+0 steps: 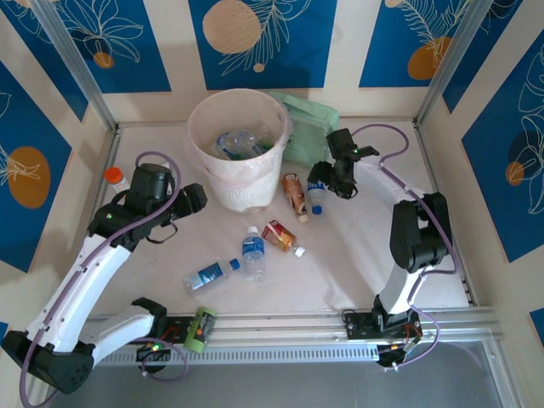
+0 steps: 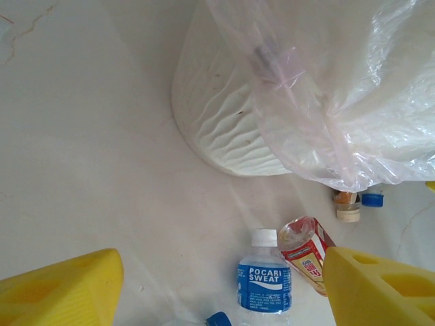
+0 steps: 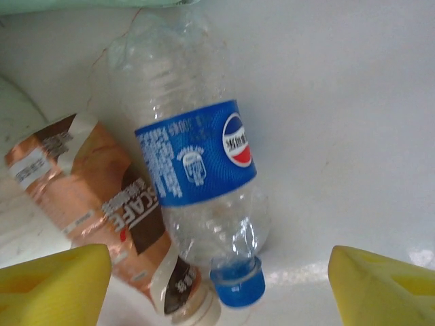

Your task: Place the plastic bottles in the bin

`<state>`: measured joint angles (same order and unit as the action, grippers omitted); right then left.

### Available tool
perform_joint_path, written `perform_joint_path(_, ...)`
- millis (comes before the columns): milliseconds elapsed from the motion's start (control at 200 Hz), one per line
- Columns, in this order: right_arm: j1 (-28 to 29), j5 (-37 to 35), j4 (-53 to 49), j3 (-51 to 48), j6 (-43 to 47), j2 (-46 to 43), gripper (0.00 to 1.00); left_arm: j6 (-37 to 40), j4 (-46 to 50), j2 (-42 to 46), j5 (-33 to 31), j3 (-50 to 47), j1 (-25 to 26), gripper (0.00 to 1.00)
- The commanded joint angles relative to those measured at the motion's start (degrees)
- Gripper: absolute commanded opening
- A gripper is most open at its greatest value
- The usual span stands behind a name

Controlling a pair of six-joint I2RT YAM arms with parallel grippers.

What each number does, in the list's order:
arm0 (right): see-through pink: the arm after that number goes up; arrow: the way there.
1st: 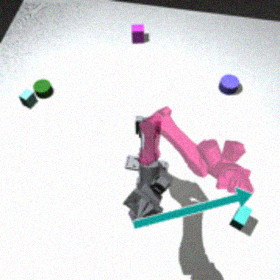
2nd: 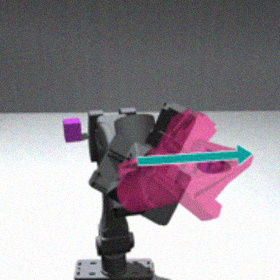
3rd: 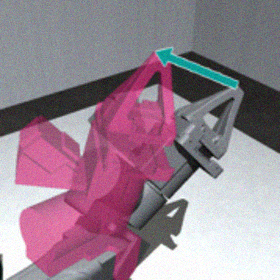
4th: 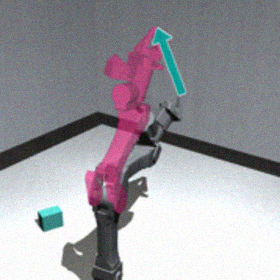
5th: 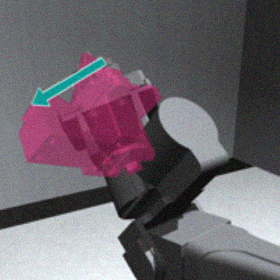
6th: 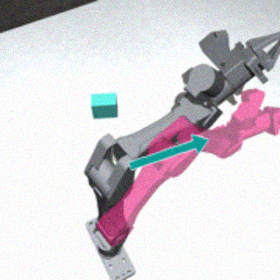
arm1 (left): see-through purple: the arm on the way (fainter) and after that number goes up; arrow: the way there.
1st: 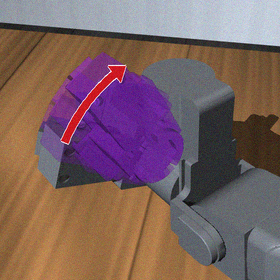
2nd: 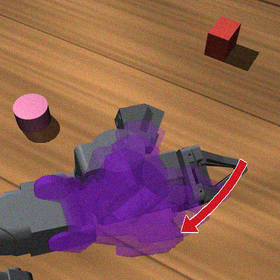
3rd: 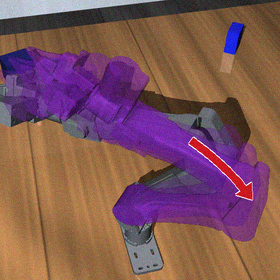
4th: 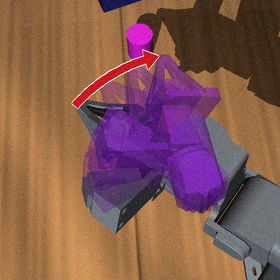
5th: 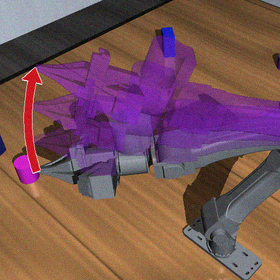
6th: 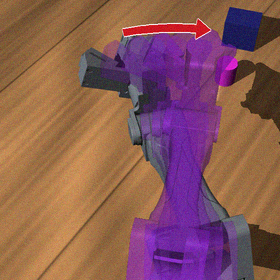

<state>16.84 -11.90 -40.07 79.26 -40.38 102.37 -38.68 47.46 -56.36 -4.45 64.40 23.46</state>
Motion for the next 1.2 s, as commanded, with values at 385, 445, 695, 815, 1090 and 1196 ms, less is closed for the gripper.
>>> perform_joint_path(385,2.67,-4.43,-5.83,10.30,2.28,11.78,0.84,-1.14,-0.88,0.98,2.25,-4.06,-0.44,0.76)
perform_joint_path(445,2.84,-4.60,-6.26,10.89,2.49,12.99,0.83,-1.21,-0.88,1.07,2.26,-4.36,-0.44,0.76)
perform_joint_path(695,3.29,-5.21,-7.08,12.77,3.27,16.82,0.78,-1.32,-1.06,0.82,2.68,-4.61,-0.43,0.76)
perform_joint_path(815,3.37,-5.50,-7.14,13.25,3.55,18.42,0.78,-1.40,-0.89,0.81,2.78,-4.63,-0.44,0.76)
perform_joint_path(1090,3.37,-6.11,-7.28,12.34,3.91,18.56,0.68,-1.48,-0.46,1.12,2.35,-4.81,-0.44,0.76)
perform_joint_path(1196,3.37,-6.27,-6.89,10.98,3.47,16.77,0.64,-1.65,-0.62,1.06,2.42,-4.72,-0.44,0.76)
